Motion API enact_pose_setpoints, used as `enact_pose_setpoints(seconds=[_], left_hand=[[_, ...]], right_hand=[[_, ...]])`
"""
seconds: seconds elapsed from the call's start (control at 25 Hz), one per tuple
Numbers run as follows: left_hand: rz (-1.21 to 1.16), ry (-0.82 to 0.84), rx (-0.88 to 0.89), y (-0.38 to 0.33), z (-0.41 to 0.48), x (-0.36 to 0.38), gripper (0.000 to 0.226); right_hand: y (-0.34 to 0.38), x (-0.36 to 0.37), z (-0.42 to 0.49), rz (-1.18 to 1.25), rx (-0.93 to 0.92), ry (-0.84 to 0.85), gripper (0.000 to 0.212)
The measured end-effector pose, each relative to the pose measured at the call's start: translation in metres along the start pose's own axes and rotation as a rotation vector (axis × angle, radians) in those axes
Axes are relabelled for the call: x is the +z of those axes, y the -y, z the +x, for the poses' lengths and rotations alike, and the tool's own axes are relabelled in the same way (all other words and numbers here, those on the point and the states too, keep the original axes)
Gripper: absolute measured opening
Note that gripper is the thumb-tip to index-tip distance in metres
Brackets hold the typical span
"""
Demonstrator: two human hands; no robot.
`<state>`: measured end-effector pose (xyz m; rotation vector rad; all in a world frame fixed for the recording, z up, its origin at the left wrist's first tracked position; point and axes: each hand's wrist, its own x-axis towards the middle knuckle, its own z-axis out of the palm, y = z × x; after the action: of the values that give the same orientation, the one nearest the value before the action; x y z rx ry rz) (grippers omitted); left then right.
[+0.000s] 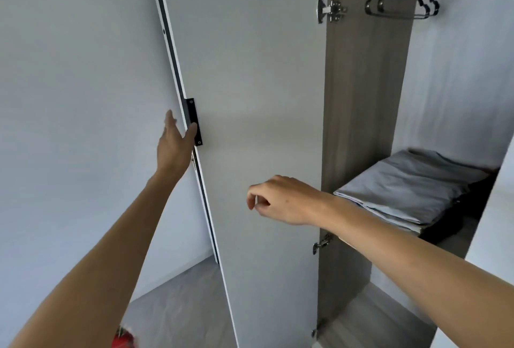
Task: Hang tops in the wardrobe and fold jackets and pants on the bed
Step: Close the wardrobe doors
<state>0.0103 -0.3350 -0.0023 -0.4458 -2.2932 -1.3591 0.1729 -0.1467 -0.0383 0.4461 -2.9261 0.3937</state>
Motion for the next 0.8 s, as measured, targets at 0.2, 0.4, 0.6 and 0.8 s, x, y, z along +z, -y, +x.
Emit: enact_pose_setpoints(seconds=[0.2, 0.4, 0.6, 0.8], left_hand=[[-0.063, 0.109, 0.020, -0.004, 0.024, -0.003, 0.029], [0.011, 0.204, 0.163, -0.020, 0.002, -0.019, 0.036], [-0.150, 0.525, 0.400, -0.091, -0.055, -0.002, 0.024], [-0.176, 0.615, 0.630, -0.171, -0.103, 0.079, 0.025]], right_hand=[[-0.007, -0.016, 0.004, -0.030, 0.062, -0.055, 0.017], [-0.028, -0.005, -0.006, 0.124, 0.104, -0.255, 0.008], [-0.022, -0.001, -0.043, 0.384, 0.128, -0.408, 0.050], [-0.051, -0.017, -0.112, 0.175, 0.443, -0.705, 0.037]])
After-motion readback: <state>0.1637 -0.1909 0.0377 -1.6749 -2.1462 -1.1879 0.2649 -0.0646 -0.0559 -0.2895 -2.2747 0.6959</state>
